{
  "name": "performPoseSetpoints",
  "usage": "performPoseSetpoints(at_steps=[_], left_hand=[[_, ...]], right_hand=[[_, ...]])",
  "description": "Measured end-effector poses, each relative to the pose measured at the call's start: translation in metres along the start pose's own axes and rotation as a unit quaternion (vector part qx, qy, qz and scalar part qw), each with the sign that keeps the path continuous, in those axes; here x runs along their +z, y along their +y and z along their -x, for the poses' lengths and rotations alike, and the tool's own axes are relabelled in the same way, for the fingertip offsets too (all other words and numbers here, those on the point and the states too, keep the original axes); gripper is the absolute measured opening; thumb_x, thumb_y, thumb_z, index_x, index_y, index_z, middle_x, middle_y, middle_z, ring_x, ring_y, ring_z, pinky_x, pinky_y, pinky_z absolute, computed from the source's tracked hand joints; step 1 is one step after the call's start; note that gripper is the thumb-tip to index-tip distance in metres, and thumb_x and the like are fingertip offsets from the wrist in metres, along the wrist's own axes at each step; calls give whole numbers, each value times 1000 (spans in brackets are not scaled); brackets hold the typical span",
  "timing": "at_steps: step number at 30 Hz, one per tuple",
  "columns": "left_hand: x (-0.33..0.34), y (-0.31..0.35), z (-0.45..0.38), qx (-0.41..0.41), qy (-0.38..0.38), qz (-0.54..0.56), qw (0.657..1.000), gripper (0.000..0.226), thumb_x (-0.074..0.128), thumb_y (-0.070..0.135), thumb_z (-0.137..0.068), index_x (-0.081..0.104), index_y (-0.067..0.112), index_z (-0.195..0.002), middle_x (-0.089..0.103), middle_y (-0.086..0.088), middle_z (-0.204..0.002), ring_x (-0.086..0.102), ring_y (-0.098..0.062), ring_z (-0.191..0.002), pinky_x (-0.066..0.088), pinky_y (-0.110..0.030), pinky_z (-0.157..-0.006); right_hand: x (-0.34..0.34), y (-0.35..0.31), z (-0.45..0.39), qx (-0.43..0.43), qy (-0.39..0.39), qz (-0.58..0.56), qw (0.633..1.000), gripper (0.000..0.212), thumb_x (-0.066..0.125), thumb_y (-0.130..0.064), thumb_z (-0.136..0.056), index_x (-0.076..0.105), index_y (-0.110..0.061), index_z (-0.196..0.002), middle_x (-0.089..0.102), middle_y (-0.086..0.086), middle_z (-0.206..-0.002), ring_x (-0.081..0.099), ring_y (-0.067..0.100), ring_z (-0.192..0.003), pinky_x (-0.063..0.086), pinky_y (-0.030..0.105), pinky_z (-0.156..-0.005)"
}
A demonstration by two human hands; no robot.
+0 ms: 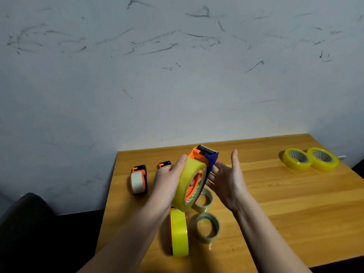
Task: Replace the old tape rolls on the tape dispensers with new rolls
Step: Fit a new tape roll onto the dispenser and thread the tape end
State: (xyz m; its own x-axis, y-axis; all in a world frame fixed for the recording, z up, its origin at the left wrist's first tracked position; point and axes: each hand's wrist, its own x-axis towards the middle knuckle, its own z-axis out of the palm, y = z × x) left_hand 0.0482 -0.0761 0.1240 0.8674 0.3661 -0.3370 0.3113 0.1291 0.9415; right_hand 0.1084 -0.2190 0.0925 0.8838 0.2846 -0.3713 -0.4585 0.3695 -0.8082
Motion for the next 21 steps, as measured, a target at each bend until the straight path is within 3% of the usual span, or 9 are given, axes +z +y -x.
performPoseSetpoints(at_steps=[3, 7, 11, 16, 21], left_hand=[[2, -1, -4, -14, 2, 8, 1000, 50, 59, 52, -83, 70, 4, -89, 72, -12, -69, 68, -24, -62, 56, -32, -67], [3, -4, -6, -31, -1, 19, 999, 50, 59, 51, -84, 70, 3, -90, 71, -10, -64, 67, -20, -58, 51, -25, -61], [-1, -5, -7, -47, -4, 34, 998, 46, 58, 50, -86, 70, 6, -91, 69, -7, -59, 66, -17, -53, 49, -22, -55], [-12, -4, -9, -52, 7, 43, 998, 51, 54, 52, -87, 69, 4, -77, 66, -4, -50, 62, -11, -43, 47, -18, -49], [-28, -10, -6, -65, 52, 109, 991, 54, 55, 54, -85, 68, 2, -85, 65, -6, -51, 62, -16, -45, 48, -25, -56]], right_hand=[[-5, -3, -7, 36, -6, -1, 999, 90, 16, -76, -88, 49, -7, -134, 74, 4, -97, 68, 17, -87, 43, 35, -77], [-9, -8, -12, 42, 15, 31, 999, 89, 20, -78, -86, 40, -12, -143, 68, 13, -118, 63, 30, -109, 46, 43, -91], [3, -6, -14, 11, 25, 134, 991, 84, 16, -77, -87, 43, -19, -142, 64, 8, -117, 60, 28, -113, 44, 43, -99], [9, -1, -18, 54, -18, -4, 998, 88, 15, -78, -86, 36, -16, -145, 69, 7, -118, 54, 29, -121, 26, 48, -114], [25, 5, -20, 80, -60, -3, 995, 80, 11, -77, -87, 43, -19, -131, 68, 7, -120, 59, 27, -115, 32, 46, -102]])
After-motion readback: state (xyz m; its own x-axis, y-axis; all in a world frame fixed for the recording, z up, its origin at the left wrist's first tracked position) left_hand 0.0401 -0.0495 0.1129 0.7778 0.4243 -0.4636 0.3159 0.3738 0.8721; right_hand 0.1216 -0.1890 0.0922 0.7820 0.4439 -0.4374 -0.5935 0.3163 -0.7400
